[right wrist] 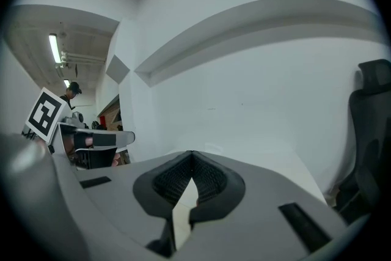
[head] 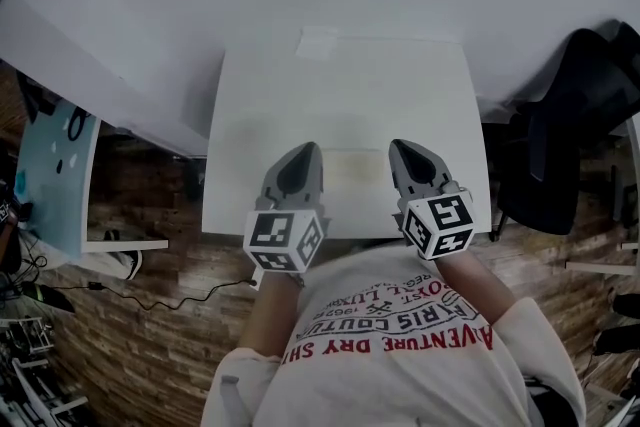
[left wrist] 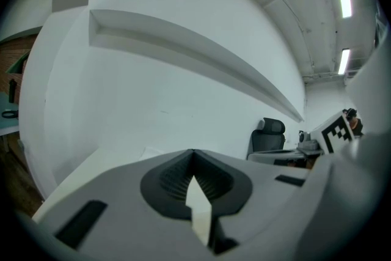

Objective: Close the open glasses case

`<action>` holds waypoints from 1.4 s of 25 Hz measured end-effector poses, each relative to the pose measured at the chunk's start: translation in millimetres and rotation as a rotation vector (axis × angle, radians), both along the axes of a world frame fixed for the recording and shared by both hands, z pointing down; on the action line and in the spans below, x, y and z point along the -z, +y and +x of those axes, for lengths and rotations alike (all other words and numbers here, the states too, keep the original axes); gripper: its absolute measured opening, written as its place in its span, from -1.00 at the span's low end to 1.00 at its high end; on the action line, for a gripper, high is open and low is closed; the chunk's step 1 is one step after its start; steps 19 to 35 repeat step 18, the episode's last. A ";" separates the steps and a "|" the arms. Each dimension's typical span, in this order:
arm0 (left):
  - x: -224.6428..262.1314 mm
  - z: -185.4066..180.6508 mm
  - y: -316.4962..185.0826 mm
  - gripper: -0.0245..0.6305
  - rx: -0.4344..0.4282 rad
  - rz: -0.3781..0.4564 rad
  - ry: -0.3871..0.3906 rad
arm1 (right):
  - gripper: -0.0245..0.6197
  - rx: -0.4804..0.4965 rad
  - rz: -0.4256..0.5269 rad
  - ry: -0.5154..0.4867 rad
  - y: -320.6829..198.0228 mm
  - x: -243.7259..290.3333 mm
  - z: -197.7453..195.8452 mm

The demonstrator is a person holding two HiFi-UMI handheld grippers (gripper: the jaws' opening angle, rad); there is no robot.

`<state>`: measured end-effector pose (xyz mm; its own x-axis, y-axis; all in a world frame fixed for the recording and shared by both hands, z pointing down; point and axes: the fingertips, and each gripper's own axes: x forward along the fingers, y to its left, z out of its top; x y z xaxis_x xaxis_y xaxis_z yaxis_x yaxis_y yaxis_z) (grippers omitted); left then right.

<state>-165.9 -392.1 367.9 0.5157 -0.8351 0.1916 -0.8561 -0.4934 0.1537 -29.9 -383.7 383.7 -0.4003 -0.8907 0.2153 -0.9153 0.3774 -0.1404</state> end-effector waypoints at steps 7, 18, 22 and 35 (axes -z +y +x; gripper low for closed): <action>-1.3 2.6 7.9 -0.93 -0.004 -0.001 0.009 | -0.89 -0.012 -0.011 0.039 7.6 -6.1 1.0; -14.6 0.5 13.9 -0.93 0.012 -0.044 0.047 | -0.89 0.018 -0.017 0.082 19.8 -14.1 -2.4; -14.6 0.5 13.9 -0.93 0.012 -0.044 0.047 | -0.89 0.018 -0.017 0.082 19.8 -14.1 -2.4; -14.6 0.5 13.9 -0.93 0.012 -0.044 0.047 | -0.89 0.018 -0.017 0.082 19.8 -14.1 -2.4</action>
